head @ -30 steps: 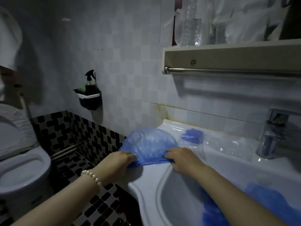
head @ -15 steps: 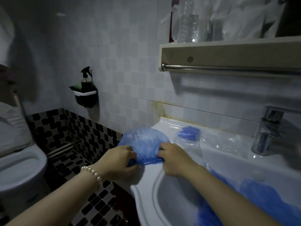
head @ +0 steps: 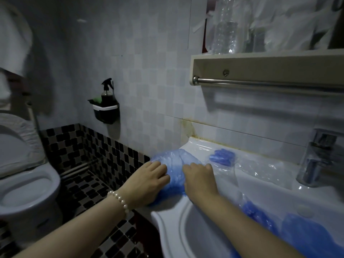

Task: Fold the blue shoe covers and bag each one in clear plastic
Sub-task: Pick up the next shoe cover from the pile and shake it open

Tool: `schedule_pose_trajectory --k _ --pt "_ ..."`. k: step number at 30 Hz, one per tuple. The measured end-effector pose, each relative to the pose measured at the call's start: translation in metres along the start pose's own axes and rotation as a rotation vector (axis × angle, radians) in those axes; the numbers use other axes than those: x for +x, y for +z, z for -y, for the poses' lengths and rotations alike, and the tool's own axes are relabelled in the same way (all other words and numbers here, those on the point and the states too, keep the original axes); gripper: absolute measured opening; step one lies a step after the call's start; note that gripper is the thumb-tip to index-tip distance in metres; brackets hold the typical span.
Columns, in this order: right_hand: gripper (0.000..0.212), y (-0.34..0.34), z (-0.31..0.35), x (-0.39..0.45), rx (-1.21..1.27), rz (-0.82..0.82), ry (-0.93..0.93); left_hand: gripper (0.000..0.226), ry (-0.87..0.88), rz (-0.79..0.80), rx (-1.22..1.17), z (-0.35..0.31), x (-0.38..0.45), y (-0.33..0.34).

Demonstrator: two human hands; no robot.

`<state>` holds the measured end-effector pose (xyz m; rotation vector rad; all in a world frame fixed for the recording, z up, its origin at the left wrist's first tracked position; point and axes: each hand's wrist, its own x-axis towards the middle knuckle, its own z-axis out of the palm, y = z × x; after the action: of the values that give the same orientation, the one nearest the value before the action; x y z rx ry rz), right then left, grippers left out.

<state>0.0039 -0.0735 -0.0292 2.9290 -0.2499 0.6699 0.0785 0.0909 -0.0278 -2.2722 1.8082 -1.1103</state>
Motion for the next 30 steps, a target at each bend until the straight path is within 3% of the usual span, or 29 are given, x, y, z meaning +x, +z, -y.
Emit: schedule_pose_trajectory --k 3,6,9,11,12,14,18,21,25,30 --pt "0.037 0.011 0.004 -0.001 -0.051 -0.223 -0.127 0.017 -0.015 -0.046 -0.001 0.001 -0.002 0.001" --pt "0.039 0.018 0.001 -0.001 0.001 -0.388 -0.275 0.048 -0.033 0.012 -0.080 0.002 -0.001 0.002" --pt "0.067 0.018 -0.006 0.002 0.076 -0.223 -0.307 0.092 -0.139 0.158 -0.240 0.008 -0.001 0.005" --pt "0.100 0.017 -0.011 0.007 0.109 -0.040 -0.309 0.097 -0.183 0.219 -0.328 0.012 0.000 0.006" --pt "0.107 0.016 -0.012 0.009 0.108 0.081 -0.291 0.095 -0.202 0.272 -0.370 0.013 0.001 0.004" --pt "0.104 0.014 -0.014 0.012 0.117 0.266 -0.233 0.092 -0.225 0.427 -0.376 0.014 0.006 0.002" --pt "0.087 0.020 -0.020 0.020 0.121 0.427 -0.176 0.073 -0.184 0.623 -0.306 0.022 0.006 0.015" --pt "0.078 0.020 -0.022 0.025 0.100 0.552 -0.187 0.075 -0.175 0.708 -0.338 0.030 -0.002 0.021" --pt "0.075 0.020 -0.026 0.028 0.228 0.573 -0.166 0.087 -0.178 0.677 -0.478 0.033 -0.006 0.023" --pt "0.070 0.025 -0.028 0.022 0.275 0.461 -0.166 0.094 -0.173 0.776 -0.346 0.030 -0.003 0.018"
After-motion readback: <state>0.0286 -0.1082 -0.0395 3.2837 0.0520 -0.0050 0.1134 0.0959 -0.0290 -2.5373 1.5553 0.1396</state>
